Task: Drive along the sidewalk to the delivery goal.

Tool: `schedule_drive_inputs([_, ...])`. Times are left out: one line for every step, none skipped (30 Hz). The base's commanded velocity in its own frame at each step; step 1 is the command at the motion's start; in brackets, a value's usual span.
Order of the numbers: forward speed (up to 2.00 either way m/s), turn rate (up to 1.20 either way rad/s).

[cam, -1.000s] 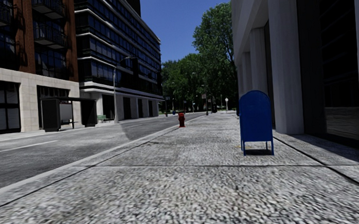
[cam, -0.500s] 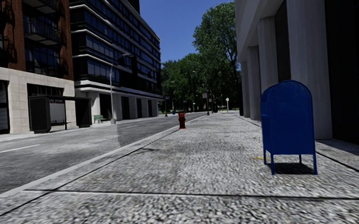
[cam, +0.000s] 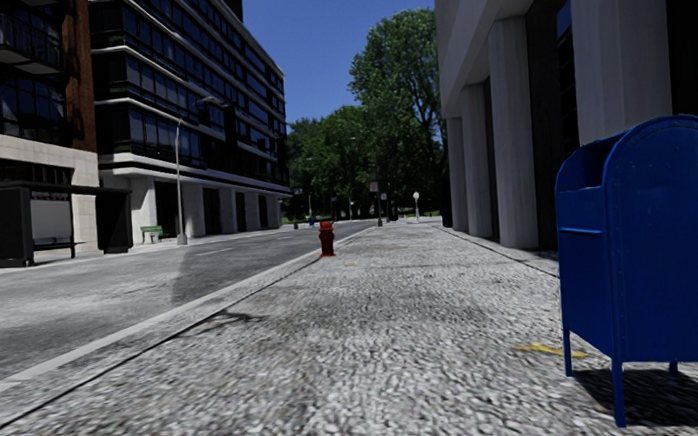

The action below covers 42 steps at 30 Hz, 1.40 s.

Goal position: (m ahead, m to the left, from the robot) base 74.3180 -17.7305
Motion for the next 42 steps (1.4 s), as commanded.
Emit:
schedule_drive_inputs([2.0, -0.21])
schedule_drive_inputs([2.0, -0.21])
schedule_drive_inputs([2.0, -0.21])
schedule_drive_inputs([2.0, -0.21])
schedule_drive_inputs([2.0, -0.21])
schedule_drive_inputs([2.0, -0.21])
schedule_drive_inputs([2.0, -0.2])
schedule_drive_inputs([2.0, -0.2])
schedule_drive_inputs([2.0, -0.2])
schedule_drive_inputs([2.0, -0.2])
schedule_drive_inputs([2.0, -0.2])
schedule_drive_inputs([2.0, -0.2])
schedule_drive_inputs([2.0, -0.2])
schedule_drive_inputs([2.0, -0.2])
schedule_drive_inputs([2.0, -0.2])
schedule_drive_inputs([2.0, -0.2])
schedule_drive_inputs([2.0, -0.2])
schedule_drive_inputs([2.0, -0.2])
schedule_drive_inputs([2.0, -0.2])
schedule_drive_inputs([2.0, -0.2])
schedule_drive_inputs([2.0, -0.2])
schedule_drive_inputs([2.0, -0.2])
schedule_drive_inputs([2.0, -0.2])
schedule_drive_inputs([2.0, -0.21])
schedule_drive_inputs([2.0, -0.22])
schedule_drive_inputs([2.0, -0.22])
schedule_drive_inputs([2.0, -0.22])
schedule_drive_inputs([2.0, -0.22])
schedule_drive_inputs([2.0, -0.22])
schedule_drive_inputs([2.0, -0.22])
schedule_drive_inputs([2.0, -0.22])
schedule_drive_inputs([2.0, -0.22])
schedule_drive_inputs([2.0, -0.22])
schedule_drive_inputs([2.0, -0.22])
schedule_drive_inputs([2.0, -0.22])
schedule_drive_inputs([2.0, -0.22])
schedule_drive_inputs([2.0, -0.22])
schedule_drive_inputs([2.0, -0.22])
schedule_drive_inputs([2.0, -0.22])
schedule_drive_inputs([2.0, -0.22])
schedule_drive_inputs([2.0, -0.22])
schedule_drive_inputs([2.0, -0.22])
